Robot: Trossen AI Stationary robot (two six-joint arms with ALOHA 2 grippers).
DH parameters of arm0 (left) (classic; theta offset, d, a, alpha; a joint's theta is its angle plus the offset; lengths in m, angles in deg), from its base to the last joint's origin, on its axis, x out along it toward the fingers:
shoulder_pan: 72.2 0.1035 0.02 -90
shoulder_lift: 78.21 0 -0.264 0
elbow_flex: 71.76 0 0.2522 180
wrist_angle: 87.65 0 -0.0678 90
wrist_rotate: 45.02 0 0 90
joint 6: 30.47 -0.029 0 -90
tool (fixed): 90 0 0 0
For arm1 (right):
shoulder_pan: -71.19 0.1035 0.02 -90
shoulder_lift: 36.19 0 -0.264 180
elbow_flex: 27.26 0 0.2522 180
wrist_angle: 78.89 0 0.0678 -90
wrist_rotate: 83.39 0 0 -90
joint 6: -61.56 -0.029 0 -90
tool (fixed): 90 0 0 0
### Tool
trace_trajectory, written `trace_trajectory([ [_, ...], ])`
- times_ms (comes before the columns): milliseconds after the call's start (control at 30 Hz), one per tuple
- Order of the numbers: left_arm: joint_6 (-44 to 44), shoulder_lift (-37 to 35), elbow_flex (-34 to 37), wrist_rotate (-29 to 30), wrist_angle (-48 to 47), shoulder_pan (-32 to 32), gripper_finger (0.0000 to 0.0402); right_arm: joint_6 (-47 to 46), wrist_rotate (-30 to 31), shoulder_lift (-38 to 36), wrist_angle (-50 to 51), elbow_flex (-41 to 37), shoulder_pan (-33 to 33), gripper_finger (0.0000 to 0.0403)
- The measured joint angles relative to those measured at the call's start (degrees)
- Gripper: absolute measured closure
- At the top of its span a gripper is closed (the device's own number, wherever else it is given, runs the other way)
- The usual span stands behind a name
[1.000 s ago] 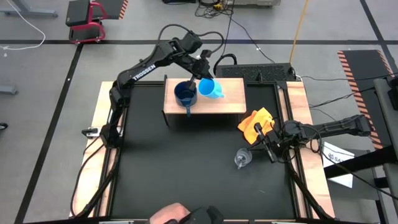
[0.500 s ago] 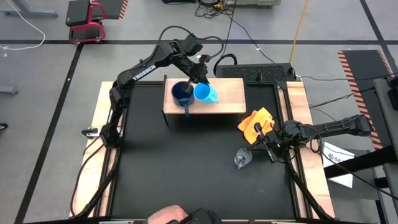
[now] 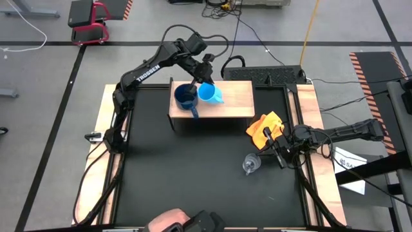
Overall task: Stack small to large cups/mugs on shelf
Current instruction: Put the blue mug on the shelf
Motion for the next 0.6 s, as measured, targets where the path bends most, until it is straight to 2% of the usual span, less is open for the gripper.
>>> trace_trajectory([
  [600, -1.1, 0.0, 0.0, -2.3, 2.3, -0.3, 0.0398, 1.1, 0.0, 0.0, 0.0, 0.0, 0.0, 0.0394],
])
